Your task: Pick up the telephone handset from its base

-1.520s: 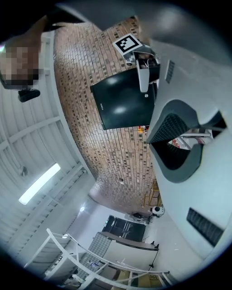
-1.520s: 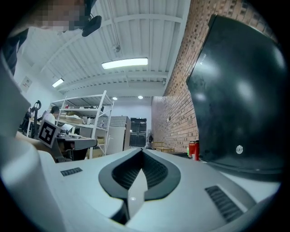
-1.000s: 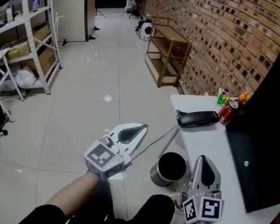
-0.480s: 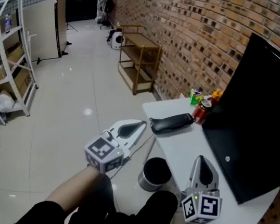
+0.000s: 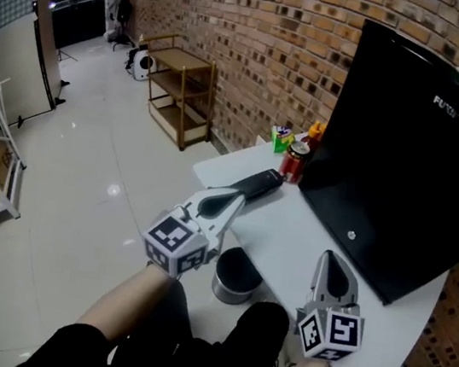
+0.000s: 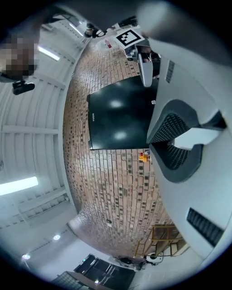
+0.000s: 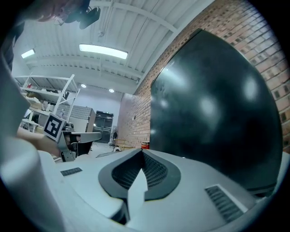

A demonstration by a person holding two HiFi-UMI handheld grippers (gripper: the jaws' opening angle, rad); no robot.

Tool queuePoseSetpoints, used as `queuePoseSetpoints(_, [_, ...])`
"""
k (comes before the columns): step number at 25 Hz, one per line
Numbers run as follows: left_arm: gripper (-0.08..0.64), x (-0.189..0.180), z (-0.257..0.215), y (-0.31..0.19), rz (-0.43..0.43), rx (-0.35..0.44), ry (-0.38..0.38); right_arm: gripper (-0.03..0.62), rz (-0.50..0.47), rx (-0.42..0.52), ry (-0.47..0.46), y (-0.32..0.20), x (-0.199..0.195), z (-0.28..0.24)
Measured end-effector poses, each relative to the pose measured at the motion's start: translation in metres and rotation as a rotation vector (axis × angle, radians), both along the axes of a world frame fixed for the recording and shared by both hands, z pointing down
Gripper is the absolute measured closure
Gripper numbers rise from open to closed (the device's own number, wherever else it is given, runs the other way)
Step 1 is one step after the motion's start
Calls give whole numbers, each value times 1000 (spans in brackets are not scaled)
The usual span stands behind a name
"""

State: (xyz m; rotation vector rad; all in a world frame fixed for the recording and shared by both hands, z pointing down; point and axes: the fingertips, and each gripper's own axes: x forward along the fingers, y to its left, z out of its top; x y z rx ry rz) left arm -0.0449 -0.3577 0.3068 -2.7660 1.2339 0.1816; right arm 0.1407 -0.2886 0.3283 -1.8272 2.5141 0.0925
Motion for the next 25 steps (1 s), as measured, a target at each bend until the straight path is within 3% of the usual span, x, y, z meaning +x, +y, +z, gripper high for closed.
queuePoseSetpoints(7, [558,23,-5,-9,80,14,-11,583,86,-7,3,4,21,-1])
queuePoseSetpoints(16, [558,16,-9,-25,90,41,-37,583,101,-16,21,-4,24,3])
queuePoseSetpoints(19, [558,16,-8,-45,133,-43,-122,583,97,-27,20,-6,21,4])
queuePoseSetpoints(20, [495,19,-4,-52,160,-101,-161,583,96,-26,17,-6,21,4])
queuePoseSetpoints(21, [371,23,2,-60,181,-167,-198,583,100,-28,14,-7,22,3])
queuePoseSetpoints(25, [228,26,33,-94,165,-361,-377,583,98,-23,8,-7,23,5])
